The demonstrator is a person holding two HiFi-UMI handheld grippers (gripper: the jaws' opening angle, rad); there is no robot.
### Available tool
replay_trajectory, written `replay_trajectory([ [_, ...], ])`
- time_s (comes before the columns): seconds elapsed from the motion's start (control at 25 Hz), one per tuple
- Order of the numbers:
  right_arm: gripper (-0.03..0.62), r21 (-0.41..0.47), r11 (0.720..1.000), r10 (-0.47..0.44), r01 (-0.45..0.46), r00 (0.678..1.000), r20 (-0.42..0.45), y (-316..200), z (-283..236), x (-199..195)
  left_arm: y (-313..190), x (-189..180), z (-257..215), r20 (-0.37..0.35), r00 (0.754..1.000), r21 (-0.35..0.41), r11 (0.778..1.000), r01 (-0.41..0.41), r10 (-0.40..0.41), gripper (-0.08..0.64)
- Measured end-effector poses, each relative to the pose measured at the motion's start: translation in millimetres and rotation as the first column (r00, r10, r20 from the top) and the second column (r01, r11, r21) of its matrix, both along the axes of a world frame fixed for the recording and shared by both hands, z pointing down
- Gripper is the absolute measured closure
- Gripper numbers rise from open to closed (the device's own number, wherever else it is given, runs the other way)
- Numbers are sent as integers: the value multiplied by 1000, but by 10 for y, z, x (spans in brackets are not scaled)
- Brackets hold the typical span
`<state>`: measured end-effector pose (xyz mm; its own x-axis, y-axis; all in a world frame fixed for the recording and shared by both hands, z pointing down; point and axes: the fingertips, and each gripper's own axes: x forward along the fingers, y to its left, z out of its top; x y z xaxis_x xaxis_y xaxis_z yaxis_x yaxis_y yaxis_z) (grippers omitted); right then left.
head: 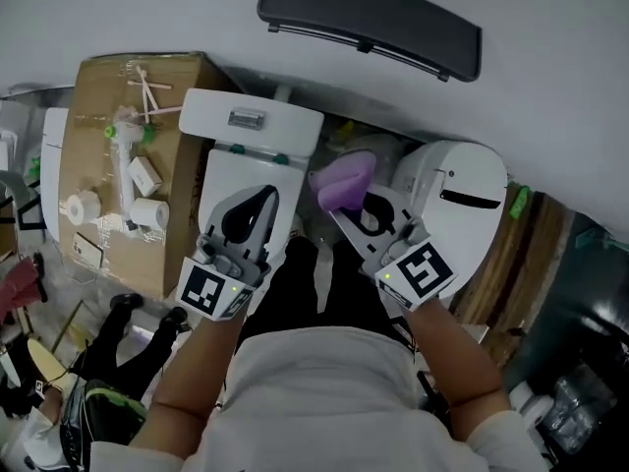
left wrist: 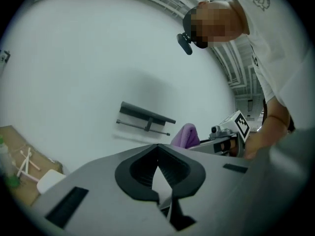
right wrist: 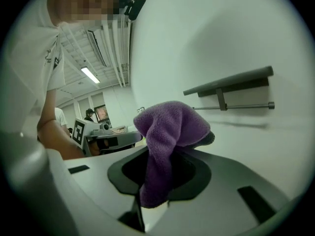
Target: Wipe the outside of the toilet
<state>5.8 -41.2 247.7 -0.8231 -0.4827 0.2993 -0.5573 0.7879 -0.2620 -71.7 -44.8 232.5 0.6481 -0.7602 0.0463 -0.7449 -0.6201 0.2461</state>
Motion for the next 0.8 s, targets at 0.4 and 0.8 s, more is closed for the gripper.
replay_trajectory([
  [0.4, 506, -41, 986, -165, 165, 986, -19, -193, 1146, -8, -136, 157, 993, 47, 994, -22, 995, 99, -98, 554],
  [0.8, 506, -136, 967, -232, 216, 966, -116, -180, 2449, 232, -200, 272, 1942, 50, 987, -51, 987, 155, -152, 554],
])
